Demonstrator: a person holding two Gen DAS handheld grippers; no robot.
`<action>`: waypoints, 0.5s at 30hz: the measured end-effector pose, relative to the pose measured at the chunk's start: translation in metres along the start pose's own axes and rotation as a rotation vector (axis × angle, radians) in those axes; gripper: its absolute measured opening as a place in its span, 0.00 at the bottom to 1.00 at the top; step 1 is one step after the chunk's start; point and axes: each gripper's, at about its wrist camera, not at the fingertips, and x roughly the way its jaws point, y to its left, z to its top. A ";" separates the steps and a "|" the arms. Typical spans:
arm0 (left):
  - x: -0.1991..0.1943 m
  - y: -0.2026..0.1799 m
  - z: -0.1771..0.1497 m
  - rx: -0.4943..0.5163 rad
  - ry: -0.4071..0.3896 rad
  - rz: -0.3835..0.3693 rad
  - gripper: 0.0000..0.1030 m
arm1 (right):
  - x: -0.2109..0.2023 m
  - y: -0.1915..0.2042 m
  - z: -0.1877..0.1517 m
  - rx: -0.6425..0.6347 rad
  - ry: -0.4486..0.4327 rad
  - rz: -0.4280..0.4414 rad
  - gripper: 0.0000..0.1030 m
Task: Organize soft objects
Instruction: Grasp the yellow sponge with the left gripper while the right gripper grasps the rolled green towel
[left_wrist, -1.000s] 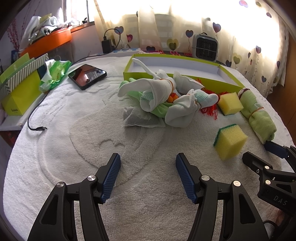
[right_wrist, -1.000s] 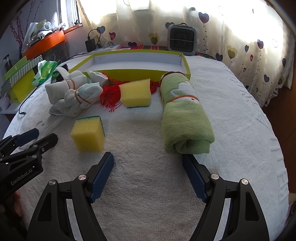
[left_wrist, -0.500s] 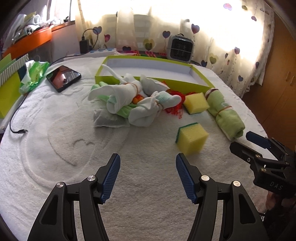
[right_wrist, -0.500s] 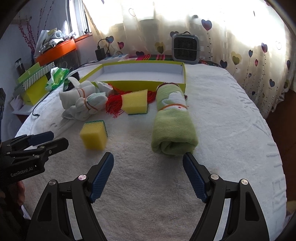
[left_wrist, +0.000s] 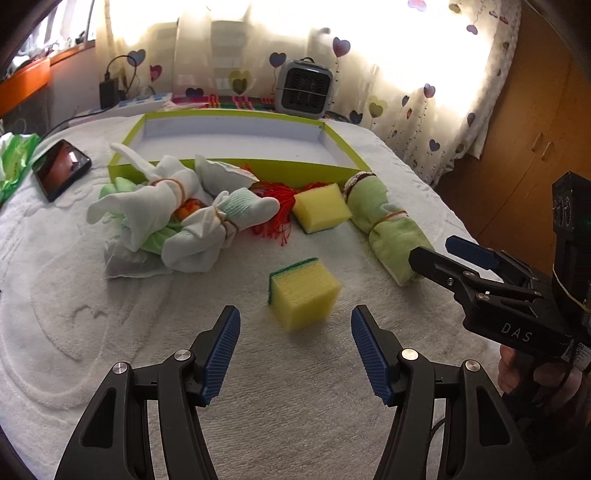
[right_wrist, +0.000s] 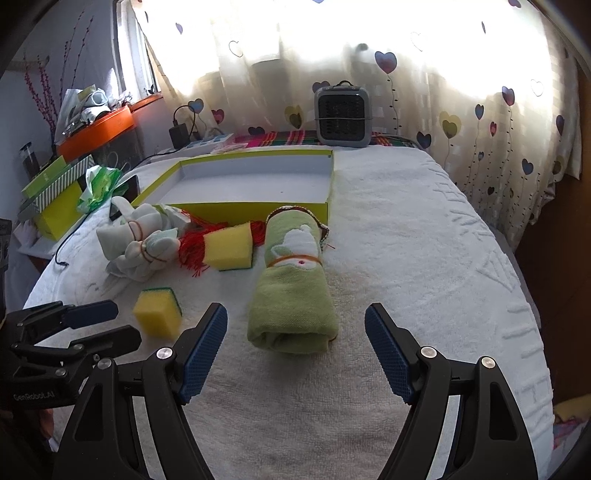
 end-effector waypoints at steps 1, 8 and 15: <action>0.003 -0.001 0.002 0.003 0.004 0.002 0.60 | 0.002 -0.002 0.000 0.004 0.004 0.000 0.75; 0.011 -0.002 0.007 0.019 0.015 0.006 0.59 | 0.013 -0.004 0.003 0.022 0.021 0.014 0.75; 0.017 0.002 0.009 0.002 0.025 0.006 0.49 | 0.021 -0.004 0.003 0.027 0.044 0.015 0.67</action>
